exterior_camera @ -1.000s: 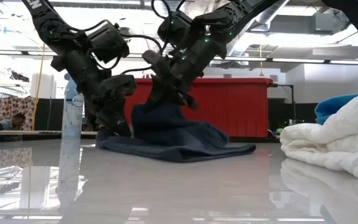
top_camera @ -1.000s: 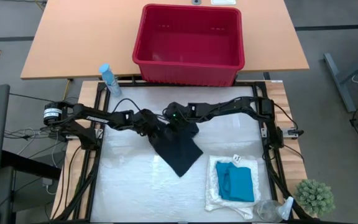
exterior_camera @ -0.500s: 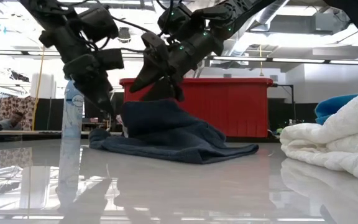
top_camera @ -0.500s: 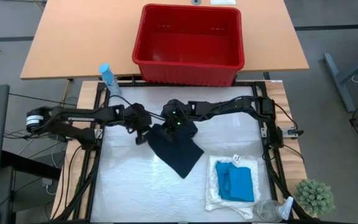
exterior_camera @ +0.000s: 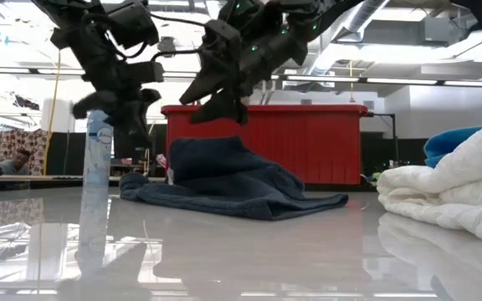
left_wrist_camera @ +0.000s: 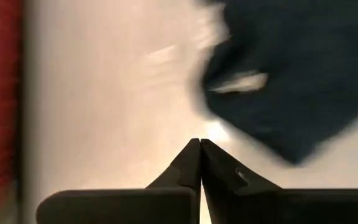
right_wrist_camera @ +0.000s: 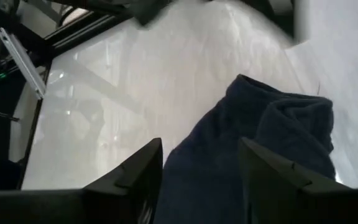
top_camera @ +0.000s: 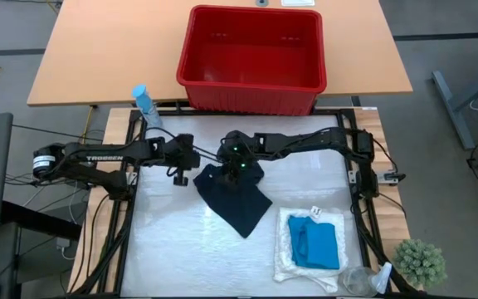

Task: Fold laundry
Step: Fold the dark blue shorts

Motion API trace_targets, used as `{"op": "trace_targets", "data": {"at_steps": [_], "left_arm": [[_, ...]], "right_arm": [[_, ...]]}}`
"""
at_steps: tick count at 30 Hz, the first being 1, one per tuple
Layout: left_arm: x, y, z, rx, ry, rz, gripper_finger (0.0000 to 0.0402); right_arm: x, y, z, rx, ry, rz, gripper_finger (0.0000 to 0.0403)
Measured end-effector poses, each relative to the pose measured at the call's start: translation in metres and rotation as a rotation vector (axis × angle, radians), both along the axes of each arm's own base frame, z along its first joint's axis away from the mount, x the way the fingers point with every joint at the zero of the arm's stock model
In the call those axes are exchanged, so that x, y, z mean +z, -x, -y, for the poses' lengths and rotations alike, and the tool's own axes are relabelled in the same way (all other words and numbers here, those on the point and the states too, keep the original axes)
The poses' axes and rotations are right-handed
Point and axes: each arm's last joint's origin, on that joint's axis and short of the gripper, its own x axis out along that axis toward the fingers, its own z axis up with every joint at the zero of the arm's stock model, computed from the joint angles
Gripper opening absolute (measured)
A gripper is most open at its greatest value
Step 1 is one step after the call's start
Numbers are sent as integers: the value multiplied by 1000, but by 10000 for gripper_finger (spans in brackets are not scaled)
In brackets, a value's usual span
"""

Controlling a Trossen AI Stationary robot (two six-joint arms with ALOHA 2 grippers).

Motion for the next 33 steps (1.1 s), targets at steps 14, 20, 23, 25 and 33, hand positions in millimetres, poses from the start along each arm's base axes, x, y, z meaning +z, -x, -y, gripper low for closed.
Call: {"op": "trace_targets", "data": {"at_steps": [14,20,23,25,33], "left_arm": [[36,-41,-2,-99,38,94,0],[31,-65,5,-99,177,133,0],[32,-71,3,-94,162,161,0],[34,-72,3,-108,157,176,0],[40,-51,1,-205,183,23,0]], "right_arm": [[64,53,2,-222,85,-81,228],[70,57,14,-268,125,-64,227],[58,52,17,-231,131,-96,226],[50,48,20,-214,143,-118,226],[37,63,40,-178,97,-288,226]]}}
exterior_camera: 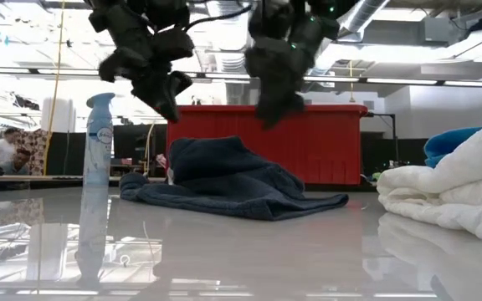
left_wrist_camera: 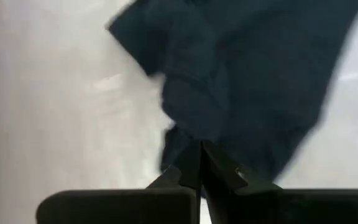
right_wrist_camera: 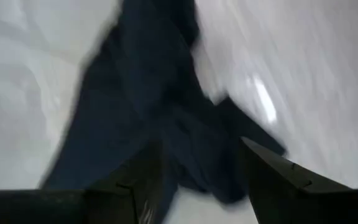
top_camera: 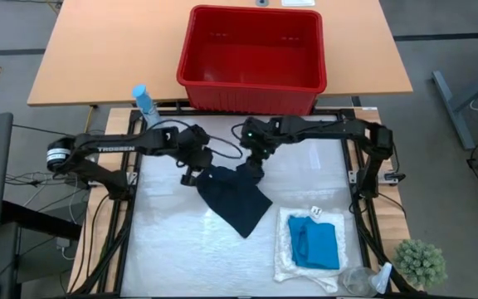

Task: Fold laundry
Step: Fold the dark blue shorts

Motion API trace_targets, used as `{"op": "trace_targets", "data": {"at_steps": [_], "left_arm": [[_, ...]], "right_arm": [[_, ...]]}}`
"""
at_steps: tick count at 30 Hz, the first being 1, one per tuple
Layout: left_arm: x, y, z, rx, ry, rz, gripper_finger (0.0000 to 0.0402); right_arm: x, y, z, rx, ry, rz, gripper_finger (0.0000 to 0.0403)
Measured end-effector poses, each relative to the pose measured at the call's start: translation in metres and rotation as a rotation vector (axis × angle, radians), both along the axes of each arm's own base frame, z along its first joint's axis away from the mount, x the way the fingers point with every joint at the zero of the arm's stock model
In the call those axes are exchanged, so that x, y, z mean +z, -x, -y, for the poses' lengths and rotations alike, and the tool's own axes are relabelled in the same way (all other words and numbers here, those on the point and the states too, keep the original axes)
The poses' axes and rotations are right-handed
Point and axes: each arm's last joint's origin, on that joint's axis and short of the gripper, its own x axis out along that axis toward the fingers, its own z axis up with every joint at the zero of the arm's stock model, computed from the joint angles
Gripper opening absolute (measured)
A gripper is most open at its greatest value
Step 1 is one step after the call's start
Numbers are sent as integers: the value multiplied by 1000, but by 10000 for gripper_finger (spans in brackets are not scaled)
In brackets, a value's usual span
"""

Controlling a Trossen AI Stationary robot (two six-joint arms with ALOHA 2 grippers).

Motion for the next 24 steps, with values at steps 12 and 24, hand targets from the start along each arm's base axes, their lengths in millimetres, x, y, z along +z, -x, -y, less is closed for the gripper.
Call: {"op": "trace_targets", "data": {"at_steps": [12,24], "left_arm": [[1,28,-83,152,430,288,5],[-58,-1,-104,232,751,184,122]], "right_arm": [[-7,44,-28,111,-89,-355,226],[11,88,-61,1,-105,-298,226]]}}
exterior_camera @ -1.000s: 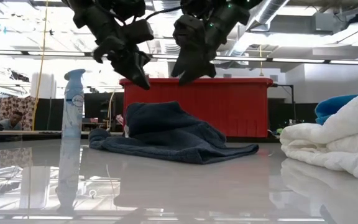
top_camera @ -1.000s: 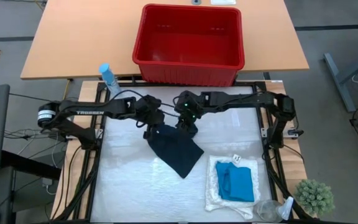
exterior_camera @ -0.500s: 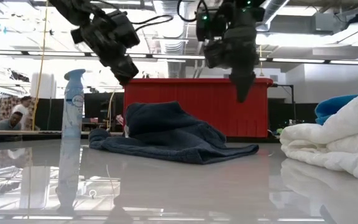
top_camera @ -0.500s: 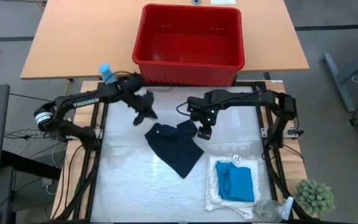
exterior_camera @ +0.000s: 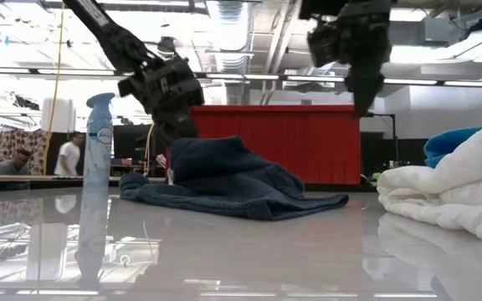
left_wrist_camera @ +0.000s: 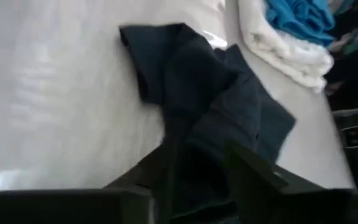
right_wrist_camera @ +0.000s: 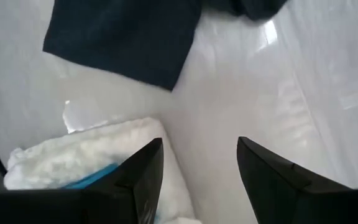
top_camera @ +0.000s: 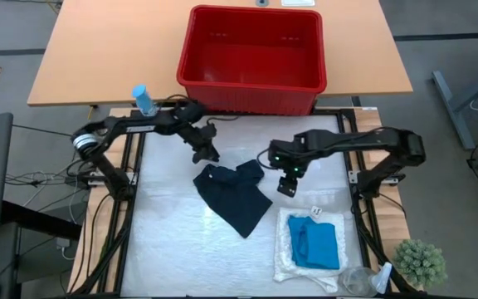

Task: Fold laundry
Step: Fold the dark blue shorts

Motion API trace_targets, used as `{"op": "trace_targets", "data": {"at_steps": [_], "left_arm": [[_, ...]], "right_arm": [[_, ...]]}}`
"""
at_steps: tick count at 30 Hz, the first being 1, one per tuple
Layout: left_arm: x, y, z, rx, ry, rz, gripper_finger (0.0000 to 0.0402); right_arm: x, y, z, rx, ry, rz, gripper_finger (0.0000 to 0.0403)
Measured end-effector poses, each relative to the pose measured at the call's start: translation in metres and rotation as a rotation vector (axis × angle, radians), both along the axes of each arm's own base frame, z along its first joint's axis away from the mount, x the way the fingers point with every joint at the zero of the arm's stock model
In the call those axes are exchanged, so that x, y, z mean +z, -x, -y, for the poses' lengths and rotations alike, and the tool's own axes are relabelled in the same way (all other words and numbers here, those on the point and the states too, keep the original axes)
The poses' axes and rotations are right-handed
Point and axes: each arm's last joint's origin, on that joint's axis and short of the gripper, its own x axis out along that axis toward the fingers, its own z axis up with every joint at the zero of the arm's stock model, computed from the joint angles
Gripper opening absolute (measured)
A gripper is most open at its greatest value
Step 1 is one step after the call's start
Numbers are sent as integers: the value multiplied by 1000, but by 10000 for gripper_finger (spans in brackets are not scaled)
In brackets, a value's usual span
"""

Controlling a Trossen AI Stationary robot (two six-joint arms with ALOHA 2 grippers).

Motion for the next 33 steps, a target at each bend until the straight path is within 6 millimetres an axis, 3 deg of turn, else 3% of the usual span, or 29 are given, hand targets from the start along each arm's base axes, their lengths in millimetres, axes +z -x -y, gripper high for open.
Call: {"op": "trace_targets", "data": {"at_steps": [7,11,18,26,33], "left_arm": [[-19,-20,-12,-8,224,-29,199],[-27,-25,-10,-11,271,-67,221],[-33,-28,4,-30,321,-152,223],[-34,-36,21,-89,316,-173,223],[-35,-42,30,-113,262,-181,181]], "right_arm": [[0,16,-12,-35,20,16,226],[-5,20,-15,-49,25,16,226],[-19,17,-22,-34,21,39,226],[-20,13,-23,-50,16,82,226],[-18,8,-26,-75,35,135,226]]}}
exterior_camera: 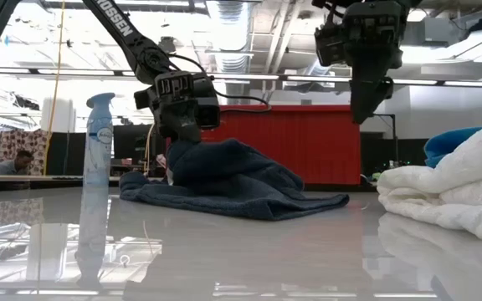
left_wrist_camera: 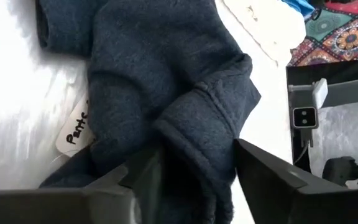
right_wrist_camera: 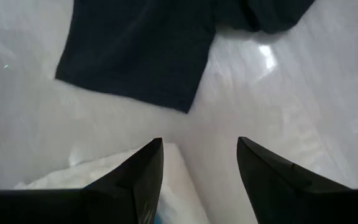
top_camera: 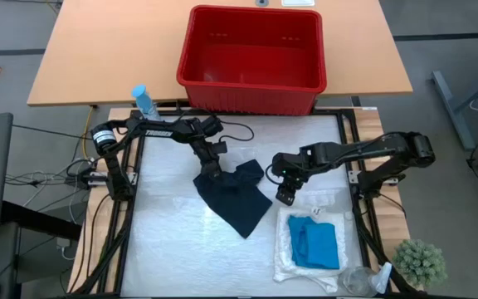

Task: Fold laundry
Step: Fold the dark blue shorts

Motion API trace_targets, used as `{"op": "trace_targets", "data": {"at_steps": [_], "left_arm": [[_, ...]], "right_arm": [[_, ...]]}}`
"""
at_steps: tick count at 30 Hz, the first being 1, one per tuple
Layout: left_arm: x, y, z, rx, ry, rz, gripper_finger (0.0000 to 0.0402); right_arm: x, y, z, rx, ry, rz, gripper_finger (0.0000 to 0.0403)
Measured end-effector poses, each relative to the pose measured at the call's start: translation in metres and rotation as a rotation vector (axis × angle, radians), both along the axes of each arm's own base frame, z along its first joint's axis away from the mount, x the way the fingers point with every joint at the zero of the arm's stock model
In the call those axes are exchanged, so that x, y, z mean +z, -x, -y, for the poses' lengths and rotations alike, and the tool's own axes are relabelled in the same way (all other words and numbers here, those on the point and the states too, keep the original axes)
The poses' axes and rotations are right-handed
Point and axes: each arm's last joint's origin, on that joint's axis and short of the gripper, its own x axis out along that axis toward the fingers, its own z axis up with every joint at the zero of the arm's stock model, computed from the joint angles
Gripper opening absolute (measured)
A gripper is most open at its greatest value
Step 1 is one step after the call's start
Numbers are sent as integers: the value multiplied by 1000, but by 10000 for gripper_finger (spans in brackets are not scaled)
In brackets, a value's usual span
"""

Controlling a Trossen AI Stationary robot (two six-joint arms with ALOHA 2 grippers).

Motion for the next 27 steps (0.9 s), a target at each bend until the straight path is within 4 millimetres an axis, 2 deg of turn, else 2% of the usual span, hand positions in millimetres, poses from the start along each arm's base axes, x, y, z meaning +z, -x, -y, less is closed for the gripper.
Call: {"op": "trace_targets", "data": {"at_steps": [10,13,17,22,27], "left_arm": [[1,-1,3,-27,54,22,17],[2,0,4,-26,118,15,10],[12,6,8,-39,151,7,6],[35,20,13,-46,31,2,4],[56,33,19,-49,-120,-5,4]], "right_arm": [[3,-6,-3,-61,143,69,218],[4,-8,-1,-93,180,105,216],[-5,-11,1,-87,204,153,216],[-19,-15,8,1,272,232,216],[-24,-24,27,37,349,359,216]]}}
